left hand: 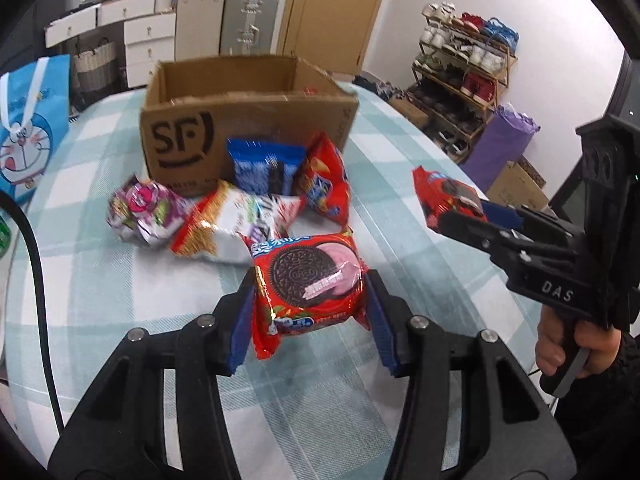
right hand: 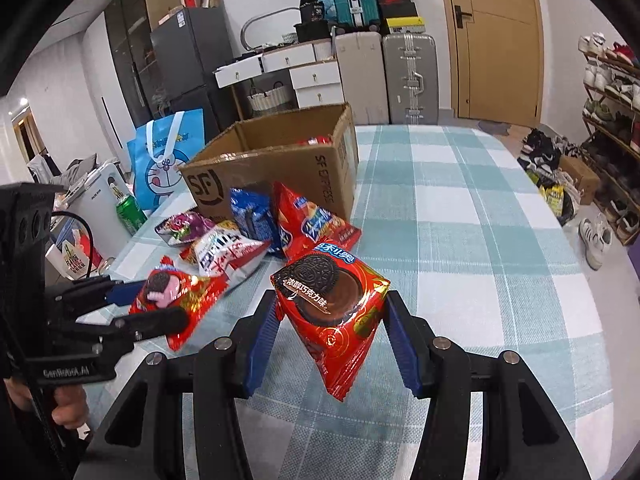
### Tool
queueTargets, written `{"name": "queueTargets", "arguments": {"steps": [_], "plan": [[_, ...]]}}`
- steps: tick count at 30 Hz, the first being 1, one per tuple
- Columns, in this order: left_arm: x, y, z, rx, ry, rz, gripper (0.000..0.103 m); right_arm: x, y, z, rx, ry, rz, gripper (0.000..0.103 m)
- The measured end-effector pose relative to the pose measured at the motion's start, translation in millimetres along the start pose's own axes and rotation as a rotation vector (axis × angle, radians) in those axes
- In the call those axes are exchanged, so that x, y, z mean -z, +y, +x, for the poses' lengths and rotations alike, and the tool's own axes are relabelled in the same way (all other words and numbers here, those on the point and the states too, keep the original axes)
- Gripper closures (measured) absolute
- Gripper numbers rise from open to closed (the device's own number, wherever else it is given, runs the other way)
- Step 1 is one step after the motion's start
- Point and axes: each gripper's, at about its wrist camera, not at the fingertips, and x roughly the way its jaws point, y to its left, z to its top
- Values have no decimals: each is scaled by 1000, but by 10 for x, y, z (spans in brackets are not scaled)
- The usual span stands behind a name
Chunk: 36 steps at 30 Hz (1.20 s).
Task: Organize snacks
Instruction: 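Carry both Oreo packs in both tools over the cardboard box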
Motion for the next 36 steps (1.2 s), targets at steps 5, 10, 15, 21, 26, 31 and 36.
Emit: {"name": "queueTargets", "arguments": {"steps": [5,10,15,21,26,31,36], "plan": [[-254,95,-219,-26,-62,-10,55,-148,133,-138,-8,-46,-48,50],[-397,133,-417,-38,-108,-14,55,-340,290,-302,4,-82,-126,50],[-608,194,-578,-53,-150,-8,55,-567,371,-413,6,-107,-161,50],[-880,283,-725,-68,-190,-9,55,-798,446,-486,-28,-141,-170,50],[-1060,339,-755,-84,-205,-7,55,-958,490,-424,-42,-167,-163,50],[-1250,435,-653,-107,-209,-5,55,-1084,506,-219,-62,-172,-141,50],[-1385,459,-384,-136,-204,-12,55,-1147,472,-16,-85,-183,-103,50]]}}
